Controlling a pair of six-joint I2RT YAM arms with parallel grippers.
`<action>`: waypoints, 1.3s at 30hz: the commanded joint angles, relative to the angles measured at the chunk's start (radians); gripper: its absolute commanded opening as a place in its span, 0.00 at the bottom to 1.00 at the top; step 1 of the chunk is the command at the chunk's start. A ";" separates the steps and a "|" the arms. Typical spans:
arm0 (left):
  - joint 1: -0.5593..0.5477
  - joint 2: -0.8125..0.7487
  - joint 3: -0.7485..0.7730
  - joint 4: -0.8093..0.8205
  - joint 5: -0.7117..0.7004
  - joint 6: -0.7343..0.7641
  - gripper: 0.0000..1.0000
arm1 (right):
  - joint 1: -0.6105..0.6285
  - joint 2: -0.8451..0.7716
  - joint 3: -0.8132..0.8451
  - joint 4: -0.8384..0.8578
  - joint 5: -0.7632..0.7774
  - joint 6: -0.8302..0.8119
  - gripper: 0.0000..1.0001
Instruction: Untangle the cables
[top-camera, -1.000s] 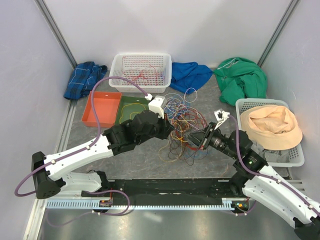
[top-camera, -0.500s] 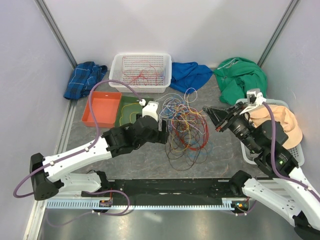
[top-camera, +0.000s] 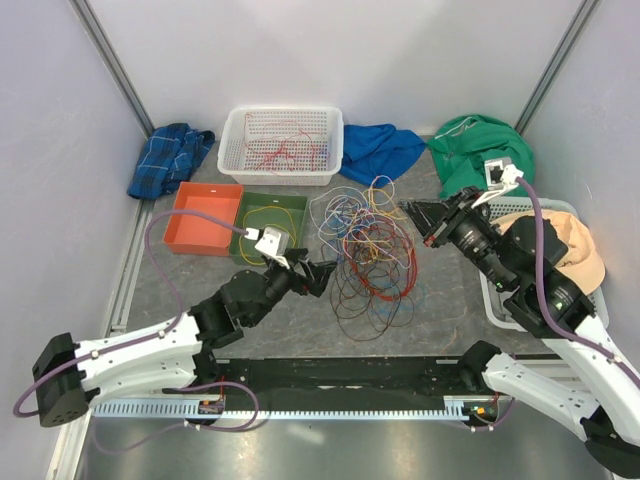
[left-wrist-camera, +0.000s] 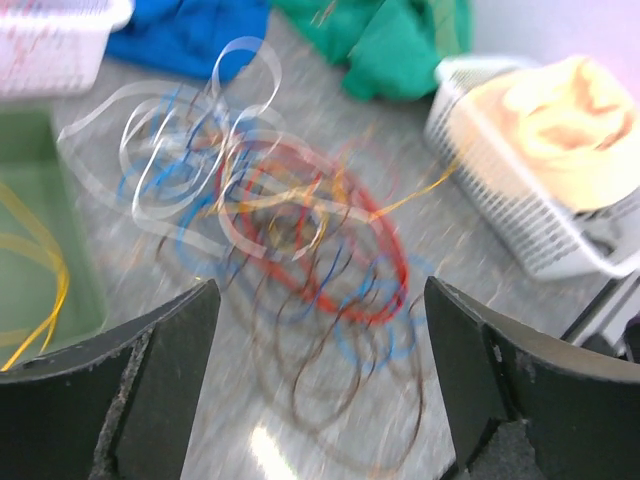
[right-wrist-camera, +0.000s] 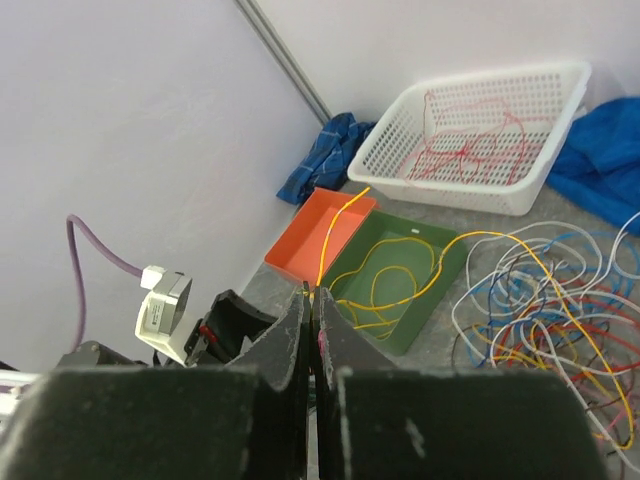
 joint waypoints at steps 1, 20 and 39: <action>-0.004 0.096 -0.016 0.432 0.032 0.128 0.88 | 0.001 0.032 0.043 -0.003 -0.048 0.105 0.00; -0.010 0.487 0.057 1.019 0.033 0.547 0.95 | 0.002 0.034 0.144 -0.040 -0.244 0.242 0.00; 0.013 0.607 0.181 1.090 0.039 0.504 0.63 | 0.002 -0.038 0.120 -0.092 -0.249 0.266 0.00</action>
